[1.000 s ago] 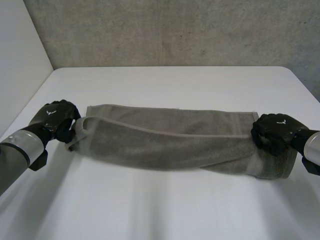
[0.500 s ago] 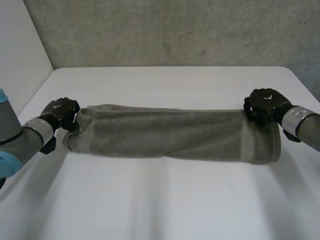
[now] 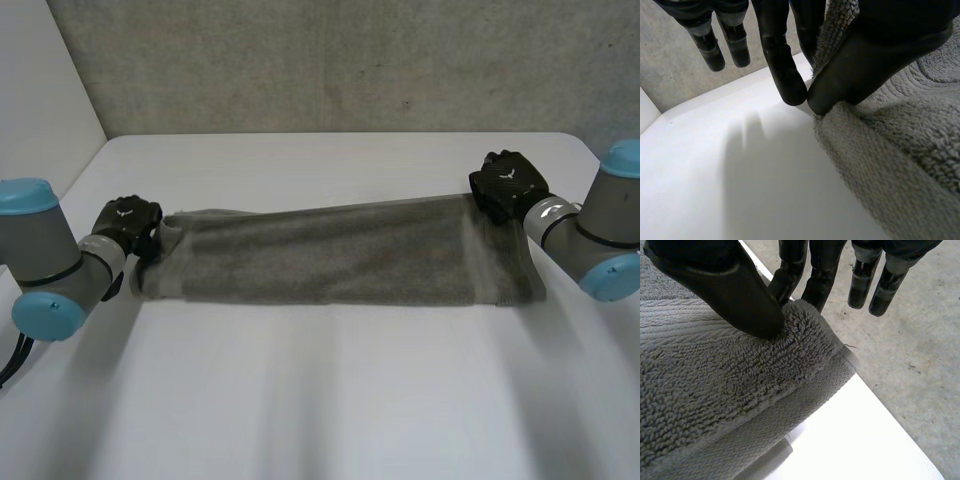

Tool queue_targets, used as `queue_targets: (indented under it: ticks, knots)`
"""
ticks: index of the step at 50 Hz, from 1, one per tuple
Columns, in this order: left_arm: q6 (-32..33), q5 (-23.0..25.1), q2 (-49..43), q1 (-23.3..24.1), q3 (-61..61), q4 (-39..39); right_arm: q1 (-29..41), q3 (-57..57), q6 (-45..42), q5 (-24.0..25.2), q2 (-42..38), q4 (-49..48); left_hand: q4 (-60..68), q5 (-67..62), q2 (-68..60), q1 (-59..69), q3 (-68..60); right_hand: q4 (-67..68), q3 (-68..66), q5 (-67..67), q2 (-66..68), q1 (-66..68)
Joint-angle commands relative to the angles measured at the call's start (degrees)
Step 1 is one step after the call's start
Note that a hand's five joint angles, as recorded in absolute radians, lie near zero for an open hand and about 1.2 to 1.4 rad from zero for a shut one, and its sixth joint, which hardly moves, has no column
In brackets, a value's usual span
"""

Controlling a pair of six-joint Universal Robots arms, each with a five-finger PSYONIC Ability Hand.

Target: Fold the towel.

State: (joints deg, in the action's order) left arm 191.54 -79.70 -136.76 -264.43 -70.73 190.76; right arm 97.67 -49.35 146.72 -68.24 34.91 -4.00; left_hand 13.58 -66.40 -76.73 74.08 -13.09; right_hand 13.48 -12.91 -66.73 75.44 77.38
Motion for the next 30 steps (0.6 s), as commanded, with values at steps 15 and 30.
queue_targets:
  ticks: [15, 30]
  knots:
    - [3.23, -4.52, 0.60, 4.34, 2.25, 0.11, 5.96, -4.68, 0.34, -5.74, 4.13, -5.52, -3.37, 47.66, 48.28, -45.66, 2.94, -3.35, 2.76, 65.00, -64.07, -65.93]
    - [3.48, -5.89, 21.25, 3.50, -15.71, 1.24, 1.94, -33.25, 7.23, -4.63, 30.52, -5.10, -3.56, 59.58, 60.04, -57.41, 3.08, -3.46, 2.85, 67.21, -65.88, -67.79]
